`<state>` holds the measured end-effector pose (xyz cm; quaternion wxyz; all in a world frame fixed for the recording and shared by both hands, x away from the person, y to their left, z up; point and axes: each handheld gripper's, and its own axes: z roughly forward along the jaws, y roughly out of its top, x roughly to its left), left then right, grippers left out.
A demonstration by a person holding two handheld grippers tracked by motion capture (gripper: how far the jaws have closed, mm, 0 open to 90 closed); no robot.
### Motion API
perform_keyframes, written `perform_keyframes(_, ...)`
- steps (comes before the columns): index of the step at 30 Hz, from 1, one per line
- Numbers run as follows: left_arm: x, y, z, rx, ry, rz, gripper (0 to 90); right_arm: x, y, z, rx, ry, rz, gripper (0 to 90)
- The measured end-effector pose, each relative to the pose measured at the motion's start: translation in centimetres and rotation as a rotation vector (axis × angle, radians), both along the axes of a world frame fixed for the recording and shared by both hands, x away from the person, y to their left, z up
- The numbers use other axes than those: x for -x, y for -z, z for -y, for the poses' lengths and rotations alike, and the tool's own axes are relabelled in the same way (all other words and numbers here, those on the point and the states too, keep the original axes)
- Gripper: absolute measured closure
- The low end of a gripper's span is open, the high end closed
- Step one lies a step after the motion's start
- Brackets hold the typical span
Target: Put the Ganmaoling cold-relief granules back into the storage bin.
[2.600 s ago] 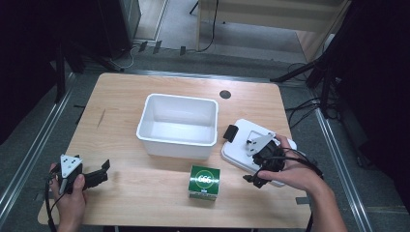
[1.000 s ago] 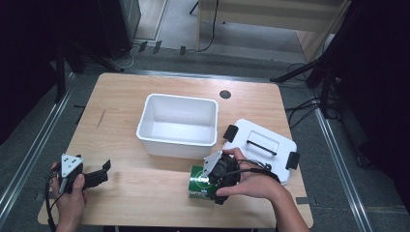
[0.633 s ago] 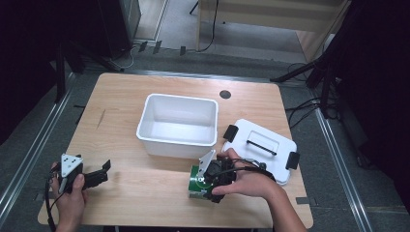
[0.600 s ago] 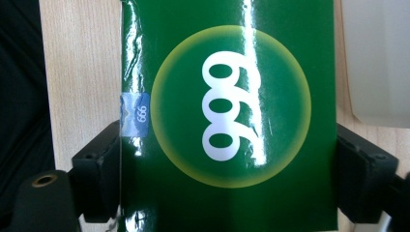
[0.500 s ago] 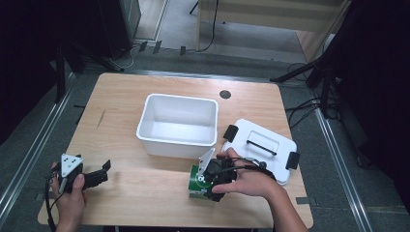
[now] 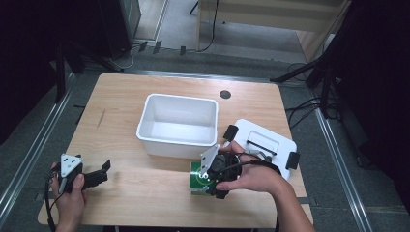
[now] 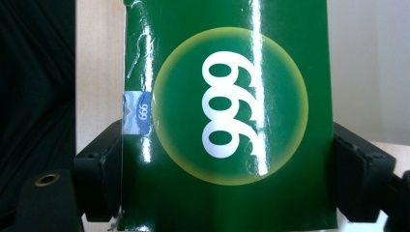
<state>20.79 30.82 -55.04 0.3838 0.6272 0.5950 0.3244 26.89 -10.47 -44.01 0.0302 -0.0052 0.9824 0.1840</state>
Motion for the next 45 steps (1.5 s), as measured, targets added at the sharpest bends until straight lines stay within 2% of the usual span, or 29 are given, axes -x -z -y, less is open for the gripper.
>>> perform_keyframes(11, 0.0, 0.0, 0.0, -0.001, 0.002, -0.001, 0.0, -0.4, -3.8, 0.1, -0.014, -0.018, 0.016, 16.0)
perform_keyframes(12, 0.0, 0.0, 0.0, 0.0, 0.002, -0.001, 0.0, -0.4, -4.5, 0.2, -0.026, -0.016, 0.019, 16.0)
perform_keyframes(16, 0.0, 0.0, 0.0, 0.0, 0.001, 0.001, 0.0, -0.7, -5.6, 0.2, -0.039, -0.017, 0.032, 16.0)
perform_keyframes(26, 0.0, 0.0, 0.0, -0.002, 0.003, 0.002, 0.0, -2.4, -9.2, -0.4, -0.018, -0.008, 0.087, 16.0)
perform_keyframes(34, 0.0, 0.0, 0.0, 0.0, 0.003, 0.002, 0.0, -4.4, -10.7, -1.3, -0.03, -0.004, 0.095, 16.0)
perform_keyframes(41, 0.0, 0.0, 0.0, 0.002, 0.004, 0.002, 0.0, -6.1, -11.2, -1.9, -0.029, 0.017, 0.108, 16.0)
perform_keyframes(42, 0.0, 0.0, 0.0, 0.002, 0.004, 0.003, 0.0, -6.8, -11.4, -2.2, -0.035, 0.022, 0.118, 16.0)
perform_keyframes(45, -0.1, 0.0, -0.1, 0.003, 0.005, 0.003, 0.0, -7.5, -11.5, -2.4, -0.036, 0.031, 0.12, 16.0)
